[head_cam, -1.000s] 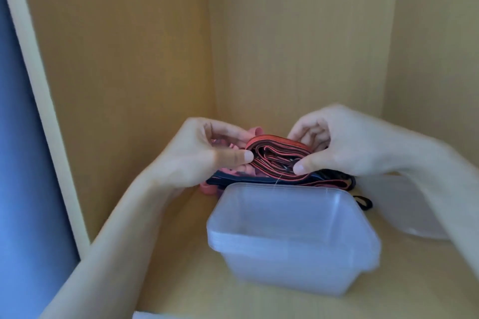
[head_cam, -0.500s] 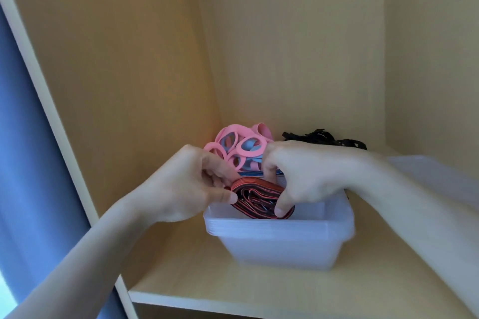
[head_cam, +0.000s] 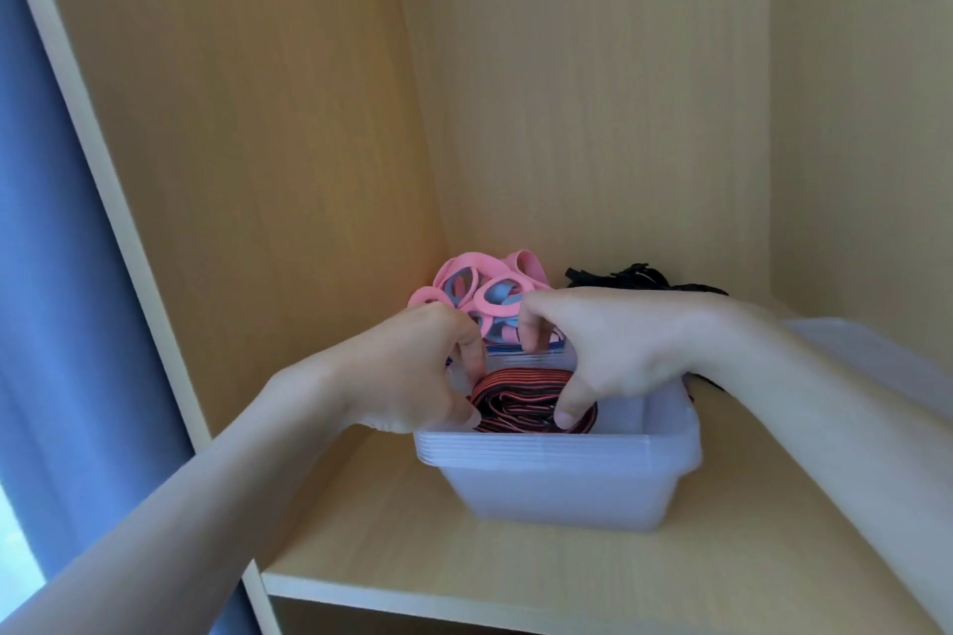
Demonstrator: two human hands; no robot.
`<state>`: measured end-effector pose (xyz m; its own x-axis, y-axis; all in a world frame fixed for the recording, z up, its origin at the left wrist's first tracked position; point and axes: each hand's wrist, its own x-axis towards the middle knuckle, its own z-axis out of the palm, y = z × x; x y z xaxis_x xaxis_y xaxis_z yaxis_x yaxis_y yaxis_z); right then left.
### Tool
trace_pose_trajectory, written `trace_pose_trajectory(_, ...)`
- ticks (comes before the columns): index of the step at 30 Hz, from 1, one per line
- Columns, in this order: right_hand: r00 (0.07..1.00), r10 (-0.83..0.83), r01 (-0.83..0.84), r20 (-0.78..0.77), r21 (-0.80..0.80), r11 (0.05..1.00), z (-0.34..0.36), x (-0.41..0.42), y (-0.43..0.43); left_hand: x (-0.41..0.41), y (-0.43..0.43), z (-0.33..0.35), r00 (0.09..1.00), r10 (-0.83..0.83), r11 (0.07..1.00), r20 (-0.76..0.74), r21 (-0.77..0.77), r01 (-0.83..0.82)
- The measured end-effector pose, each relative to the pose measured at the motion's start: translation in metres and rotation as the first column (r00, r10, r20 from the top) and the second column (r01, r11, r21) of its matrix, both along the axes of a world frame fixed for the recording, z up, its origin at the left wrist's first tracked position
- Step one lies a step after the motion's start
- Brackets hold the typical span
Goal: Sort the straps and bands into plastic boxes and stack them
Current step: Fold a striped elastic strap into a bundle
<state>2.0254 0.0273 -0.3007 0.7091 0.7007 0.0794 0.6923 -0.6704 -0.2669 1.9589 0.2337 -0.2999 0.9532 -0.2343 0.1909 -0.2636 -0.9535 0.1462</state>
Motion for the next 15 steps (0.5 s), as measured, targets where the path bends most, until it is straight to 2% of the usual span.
trace_pose_trajectory(5, 0.999, -0.020, 0.020, 0.029, 0.000, 1.000, -0.005, 0.014, 0.000, 0.008, -0.003, 0.001, 0.999, 0.008, 0.997, 0.031, 0.079, -0.011)
trace_pose_trajectory(10, 1.000, -0.006, 0.006, 0.013, 0.028, 1.000, -0.006, 0.020, 0.001, 0.018, 0.001, -0.001, 1.000, -0.013, 1.000, -0.010, 0.010, 0.013)
trace_pose_trajectory(15, 1.000, 0.021, -0.021, -0.010, 0.057, 0.998, -0.007, 0.018, 0.000, 0.030, 0.003, -0.003, 1.000, -0.021, 1.000, -0.004, 0.021, 0.021)
